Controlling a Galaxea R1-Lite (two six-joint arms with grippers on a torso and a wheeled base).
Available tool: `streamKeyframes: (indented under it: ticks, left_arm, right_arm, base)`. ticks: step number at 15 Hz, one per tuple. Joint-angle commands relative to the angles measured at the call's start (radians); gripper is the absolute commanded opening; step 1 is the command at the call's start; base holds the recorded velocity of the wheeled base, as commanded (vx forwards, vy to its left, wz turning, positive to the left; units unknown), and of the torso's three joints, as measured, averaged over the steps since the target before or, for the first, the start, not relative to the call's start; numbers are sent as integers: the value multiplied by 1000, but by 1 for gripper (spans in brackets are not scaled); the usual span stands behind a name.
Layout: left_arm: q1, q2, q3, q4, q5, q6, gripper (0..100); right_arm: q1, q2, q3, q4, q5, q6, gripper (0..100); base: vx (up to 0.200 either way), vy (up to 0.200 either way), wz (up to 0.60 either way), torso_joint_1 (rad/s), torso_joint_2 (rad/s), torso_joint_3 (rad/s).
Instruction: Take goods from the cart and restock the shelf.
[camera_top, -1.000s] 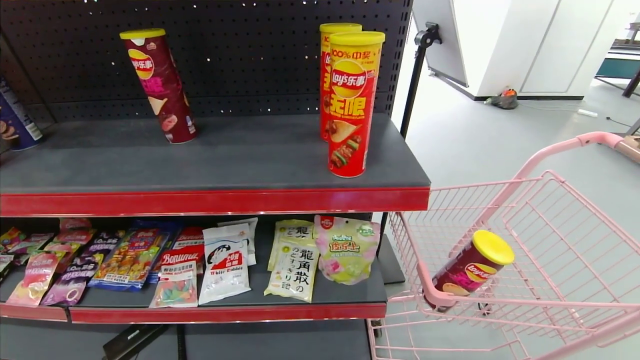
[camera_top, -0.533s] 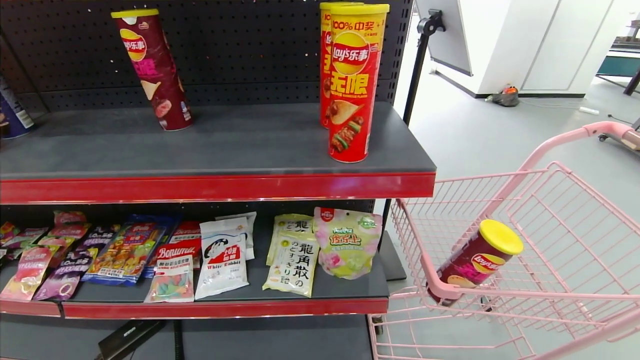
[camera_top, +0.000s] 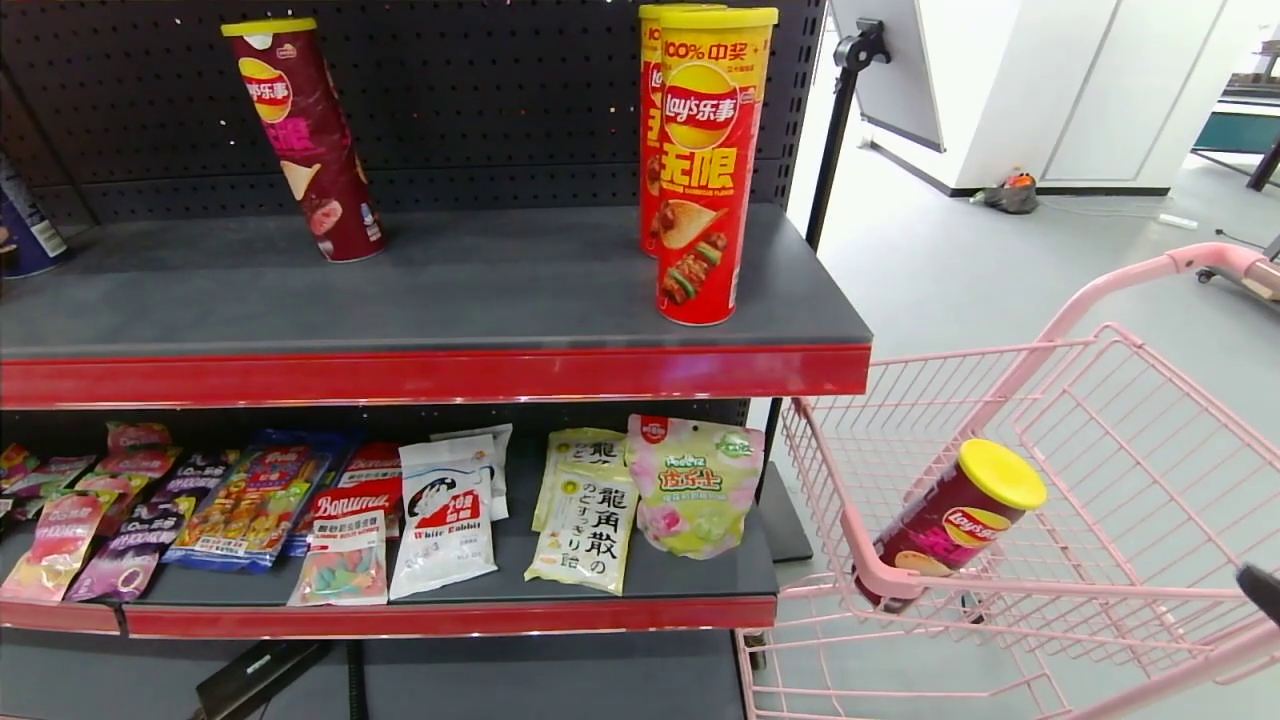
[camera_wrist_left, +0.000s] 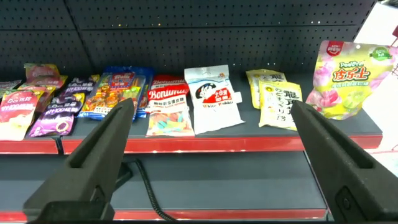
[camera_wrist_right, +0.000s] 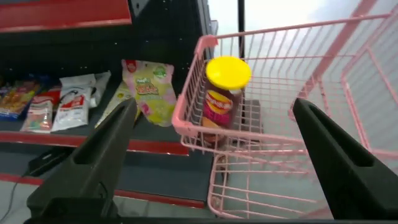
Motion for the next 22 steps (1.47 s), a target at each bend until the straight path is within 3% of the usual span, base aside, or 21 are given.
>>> streamKeyframes:
  ticks: [1,2,3,16,22]
  left_arm:
    - [0,1,0,0,1,0,100]
    - [0,1,0,0,1,0,100]
    - [0,1,0,0,1,0,100]
    - [0,1,0,0,1,0,100]
    - [0,1,0,0,-1,1,100]
  right_arm:
    - [100,720,126,-659,12,28,100]
    - [115,817,163,-777,10,19,100]
    - [120,869,165,-791,9,14,100]
    - [42,959,117,-796,-71,23,100]
    - [190,921,148,-797,-119,52,100]
  base:
    - [0,0,0,0,0,0]
    - [0,0,0,0,0,0]
    - [0,0,0,0,0,0]
    - [0,0,0,0,0,0]
    - [0,0,0,0,0,0]
